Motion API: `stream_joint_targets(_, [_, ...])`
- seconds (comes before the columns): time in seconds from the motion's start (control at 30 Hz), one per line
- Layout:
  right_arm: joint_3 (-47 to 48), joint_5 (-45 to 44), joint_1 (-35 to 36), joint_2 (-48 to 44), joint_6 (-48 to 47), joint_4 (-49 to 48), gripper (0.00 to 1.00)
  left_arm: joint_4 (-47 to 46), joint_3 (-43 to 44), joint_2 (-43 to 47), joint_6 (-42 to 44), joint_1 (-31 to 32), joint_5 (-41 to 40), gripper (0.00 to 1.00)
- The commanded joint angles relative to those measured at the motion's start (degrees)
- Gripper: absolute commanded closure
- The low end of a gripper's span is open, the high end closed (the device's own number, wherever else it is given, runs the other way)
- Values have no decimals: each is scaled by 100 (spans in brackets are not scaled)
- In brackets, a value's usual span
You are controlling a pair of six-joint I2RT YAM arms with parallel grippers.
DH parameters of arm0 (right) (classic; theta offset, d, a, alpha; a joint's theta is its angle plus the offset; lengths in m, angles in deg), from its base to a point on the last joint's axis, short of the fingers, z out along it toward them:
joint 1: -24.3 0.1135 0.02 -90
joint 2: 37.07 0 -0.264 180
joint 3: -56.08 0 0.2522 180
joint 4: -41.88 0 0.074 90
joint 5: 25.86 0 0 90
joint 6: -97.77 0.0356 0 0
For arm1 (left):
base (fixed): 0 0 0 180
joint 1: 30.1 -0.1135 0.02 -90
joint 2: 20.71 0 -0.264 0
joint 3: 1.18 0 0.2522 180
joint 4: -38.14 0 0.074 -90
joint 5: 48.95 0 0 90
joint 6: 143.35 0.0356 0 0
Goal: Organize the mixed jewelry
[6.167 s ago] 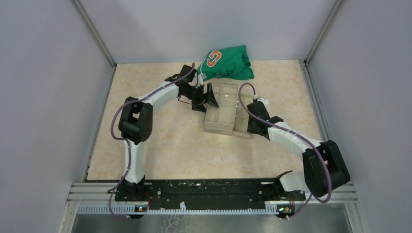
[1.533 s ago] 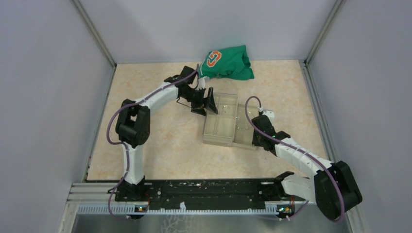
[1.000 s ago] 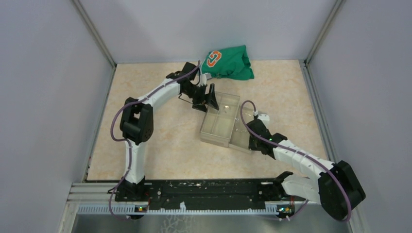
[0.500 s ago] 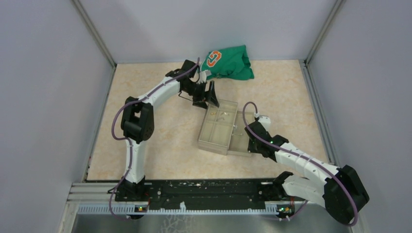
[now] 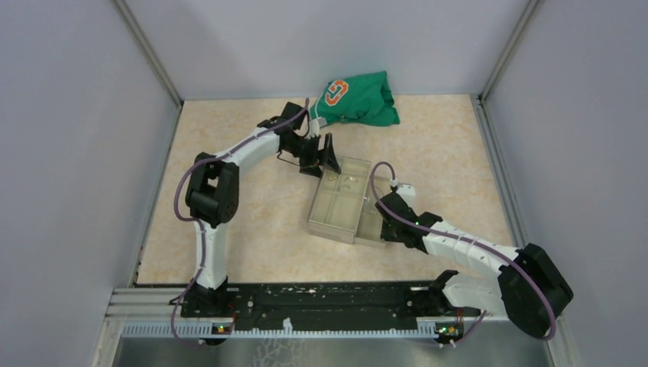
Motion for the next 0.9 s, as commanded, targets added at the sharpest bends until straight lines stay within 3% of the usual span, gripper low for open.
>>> stream_joint_targets(0.0, [245, 544, 232, 72, 181, -1530, 100, -192, -159, 320, -176, 85, 230, 14])
stream_joint_targets(0.17, [452, 676, 247, 448, 206, -1527, 99, -227, -151, 399, -203, 86, 169, 14])
stream_joint_targets(0.3, [640, 231, 189, 155, 97, -846, 62, 60, 22, 526, -68, 75, -346, 14])
stream_joint_targets(0.4, [534, 314, -235, -433, 28, -457, 54, 159, 76, 746, 7, 49, -628, 13])
stream_joint_targets(0.53, [277, 740, -984, -1128, -59, -292, 52, 212, 45, 1004, -11, 3, -752, 13])
stream_joint_targets(0.7, [134, 1368, -1682, -1082, 137, -466, 56, 185, -222, 1321, -96, -90, -913, 12])
stream_joint_targets(0.77, [220, 1301, -1775, -898, 363, -415, 68, 143, -421, 1437, -169, -164, -1121, 13])
stream_joint_targets(0.87, [434, 1193, -1895, -366, 684, -214, 95, 202, -830, 1547, -359, -359, -1456, 12])
